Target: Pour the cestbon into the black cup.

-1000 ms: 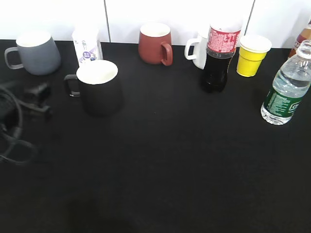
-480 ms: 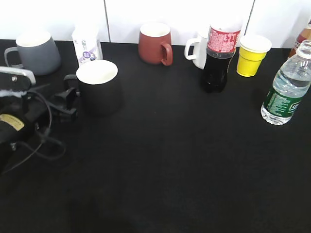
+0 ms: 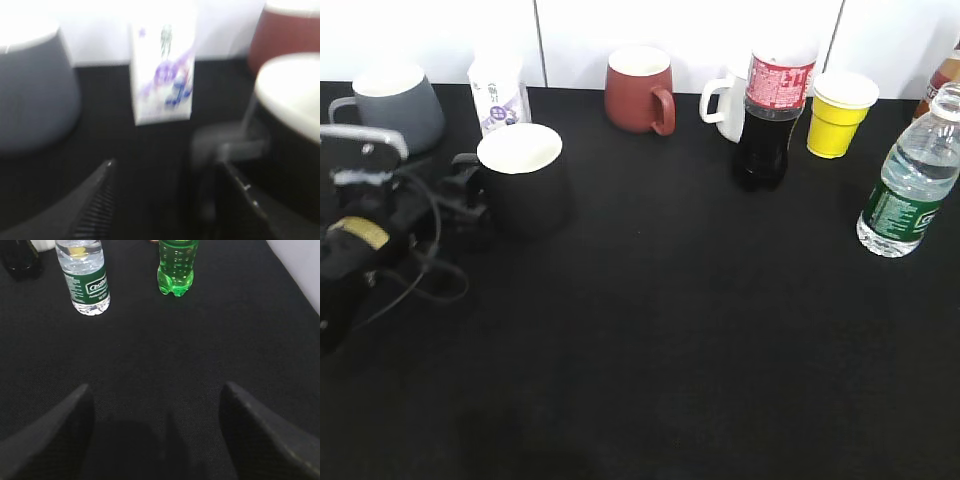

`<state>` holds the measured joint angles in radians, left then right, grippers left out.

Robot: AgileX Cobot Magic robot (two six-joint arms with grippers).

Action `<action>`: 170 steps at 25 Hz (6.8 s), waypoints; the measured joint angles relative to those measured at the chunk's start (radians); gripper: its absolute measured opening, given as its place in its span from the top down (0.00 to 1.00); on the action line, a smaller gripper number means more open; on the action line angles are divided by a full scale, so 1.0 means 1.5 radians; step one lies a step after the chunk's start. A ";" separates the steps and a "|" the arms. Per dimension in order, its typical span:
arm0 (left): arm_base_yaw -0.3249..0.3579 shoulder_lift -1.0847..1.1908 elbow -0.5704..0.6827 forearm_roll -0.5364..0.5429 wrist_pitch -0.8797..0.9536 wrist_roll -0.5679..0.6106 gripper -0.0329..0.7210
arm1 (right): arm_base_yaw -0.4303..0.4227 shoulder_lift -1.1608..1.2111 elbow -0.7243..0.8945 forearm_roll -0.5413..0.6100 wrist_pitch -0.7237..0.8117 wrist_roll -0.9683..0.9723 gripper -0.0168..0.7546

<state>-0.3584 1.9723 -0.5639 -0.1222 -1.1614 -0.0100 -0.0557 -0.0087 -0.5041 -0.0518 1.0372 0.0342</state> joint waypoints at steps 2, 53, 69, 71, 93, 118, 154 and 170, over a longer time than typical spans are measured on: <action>0.014 0.030 -0.027 0.019 -0.002 0.000 0.36 | 0.000 0.000 0.000 0.000 0.000 0.000 0.21; 0.097 -0.090 -0.132 0.524 -0.002 -0.274 0.89 | 0.117 0.780 0.213 0.003 -0.957 0.003 0.22; 0.097 -0.090 -0.132 0.524 -0.002 -0.274 0.89 | 0.120 1.101 0.190 0.043 -1.409 0.046 0.17; 0.097 -0.090 -0.132 0.524 -0.002 -0.274 0.89 | 0.120 1.121 0.165 0.042 -1.409 0.046 0.17; 0.060 -0.090 -0.132 0.589 0.011 -0.274 0.89 | 0.120 1.194 0.061 -0.061 -1.429 0.020 0.36; -0.232 -0.056 -0.306 0.477 0.215 -0.274 0.89 | 0.124 0.877 -0.064 -0.414 -1.159 -0.480 0.36; -0.232 -0.056 -0.306 0.481 0.225 -0.272 0.89 | 0.124 0.877 -0.069 -0.284 -1.168 -0.852 0.36; -0.232 -0.056 -0.306 0.470 0.201 -0.270 0.89 | 0.124 0.876 -0.066 -0.299 -1.163 -0.245 0.36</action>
<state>-0.7060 1.8889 -1.0235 0.5832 -0.8596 -0.4157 0.1298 1.3050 -0.6032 -0.5009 -0.7074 -0.3337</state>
